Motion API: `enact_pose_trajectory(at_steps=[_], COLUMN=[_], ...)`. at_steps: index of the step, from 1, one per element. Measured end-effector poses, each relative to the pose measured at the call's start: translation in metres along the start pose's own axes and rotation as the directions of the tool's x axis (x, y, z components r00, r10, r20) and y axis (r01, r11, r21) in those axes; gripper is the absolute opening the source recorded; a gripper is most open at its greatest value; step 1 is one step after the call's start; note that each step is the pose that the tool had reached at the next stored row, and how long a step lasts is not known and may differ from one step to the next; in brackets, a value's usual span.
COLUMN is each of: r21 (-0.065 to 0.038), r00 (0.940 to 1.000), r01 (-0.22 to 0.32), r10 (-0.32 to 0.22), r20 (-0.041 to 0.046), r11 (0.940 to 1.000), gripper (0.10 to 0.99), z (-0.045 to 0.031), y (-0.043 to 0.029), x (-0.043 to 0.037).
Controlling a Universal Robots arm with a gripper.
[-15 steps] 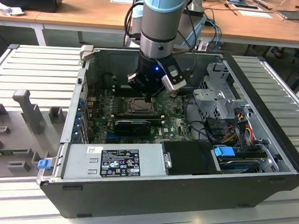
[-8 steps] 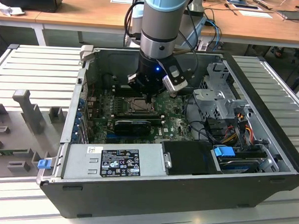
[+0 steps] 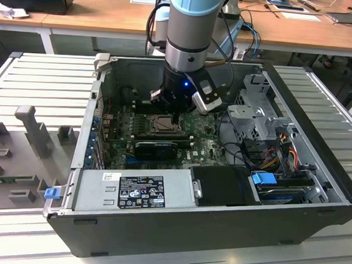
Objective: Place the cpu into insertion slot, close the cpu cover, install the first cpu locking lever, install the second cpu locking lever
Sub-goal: 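Install the second cpu locking lever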
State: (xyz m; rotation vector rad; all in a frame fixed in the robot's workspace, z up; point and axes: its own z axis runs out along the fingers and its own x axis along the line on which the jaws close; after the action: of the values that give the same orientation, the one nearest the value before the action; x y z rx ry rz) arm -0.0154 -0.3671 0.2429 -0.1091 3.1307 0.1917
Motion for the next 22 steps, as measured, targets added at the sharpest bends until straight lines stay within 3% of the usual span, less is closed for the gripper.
enact_pose_trajectory(at_steps=[10,13,15,18,22], r21=[0.001,-0.001,-0.005,-0.011,-0.011], r00=[1.0000,1.0000,0.9999,0.9999,0.9999], r01=[0.000,0.002,0.006,0.006,0.007], r10=[0.000,-0.002,-0.006,-0.006,-0.007], r20=[-0.0001,-0.0048,-0.0082,-0.0117,-0.0137], r11=[1.0000,1.0000,1.0000,0.9999,0.9999], gripper=[0.106,0.106,0.106,0.106,0.106], z=[-0.0008,0.0018,0.0028,0.0048,0.0110], y=[-0.0103,-0.0153,-0.0155,-0.0142,-0.0144], x=[0.0007,0.0026,0.0069,0.0285,0.0372])
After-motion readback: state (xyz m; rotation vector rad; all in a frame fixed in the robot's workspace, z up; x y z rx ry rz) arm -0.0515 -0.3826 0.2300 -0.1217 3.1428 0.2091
